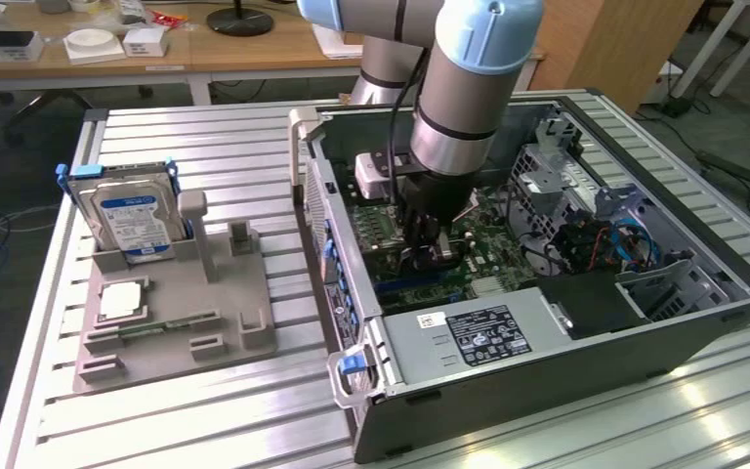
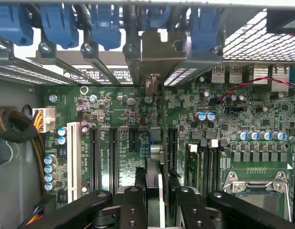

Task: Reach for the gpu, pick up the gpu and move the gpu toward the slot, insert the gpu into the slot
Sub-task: 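Insert the gpu into the slot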

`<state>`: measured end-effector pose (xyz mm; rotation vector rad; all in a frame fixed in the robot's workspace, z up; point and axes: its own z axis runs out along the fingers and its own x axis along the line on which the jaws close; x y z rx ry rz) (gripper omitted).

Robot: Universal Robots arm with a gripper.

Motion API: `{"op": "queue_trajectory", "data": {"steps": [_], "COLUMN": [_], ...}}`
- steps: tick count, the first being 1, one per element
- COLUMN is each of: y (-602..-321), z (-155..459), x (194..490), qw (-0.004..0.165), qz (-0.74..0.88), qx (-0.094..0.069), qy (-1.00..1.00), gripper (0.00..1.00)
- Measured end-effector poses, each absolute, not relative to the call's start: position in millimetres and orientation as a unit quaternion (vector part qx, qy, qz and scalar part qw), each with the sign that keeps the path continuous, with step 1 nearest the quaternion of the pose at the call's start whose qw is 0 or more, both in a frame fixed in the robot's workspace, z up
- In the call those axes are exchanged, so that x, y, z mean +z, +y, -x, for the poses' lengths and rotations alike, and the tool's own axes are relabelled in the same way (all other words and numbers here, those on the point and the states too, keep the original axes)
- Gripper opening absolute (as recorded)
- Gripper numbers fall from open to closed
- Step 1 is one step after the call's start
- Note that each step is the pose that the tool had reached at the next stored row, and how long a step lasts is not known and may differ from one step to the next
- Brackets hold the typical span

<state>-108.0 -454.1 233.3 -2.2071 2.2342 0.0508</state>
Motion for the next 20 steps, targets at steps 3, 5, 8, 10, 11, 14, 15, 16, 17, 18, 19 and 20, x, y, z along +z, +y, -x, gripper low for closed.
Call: {"op": "queue_trajectory", "data": {"steps": [3,5,8,10,11,14,15,16,17,18,19,20], "y": [-454.2,-454.2,-454.2,-454.2,-454.2,-454.2,-454.1,-454.1,-454.1,-454.1,-454.2,-454.2], "z": [108.1,108.0,108.2,108.2,108.2,108.2,108.3,108.4,108.5,108.5,108.5,108.5], "x": [232.3,231.4,230.9,230.7,230.7,230.7,230.7,230.7,230.7,230.7,230.7,230.7], "qw": [0.0,0.0,0.0,0.0,0.0,0.0,0.0,0.0,0.0,0.0,0.0,0.0], "qz": [0.703,0.703,0.703,0.703,0.703,0.703,0.703,0.703,0.703,0.703,0.703,0.703], "qx": [0.016,0.016,0.016,0.016,0.016,0.016,0.016,0.016,0.016,0.016,0.016,0.016], "qy": [0.711,0.711,0.711,0.711,0.711,0.711,0.711,0.711,0.711,0.711,0.711,0.711], "gripper": [0.28,0.28,0.28,0.28,0.28,0.28,0.28,0.28,0.28,0.28,0.28,0.28]}}
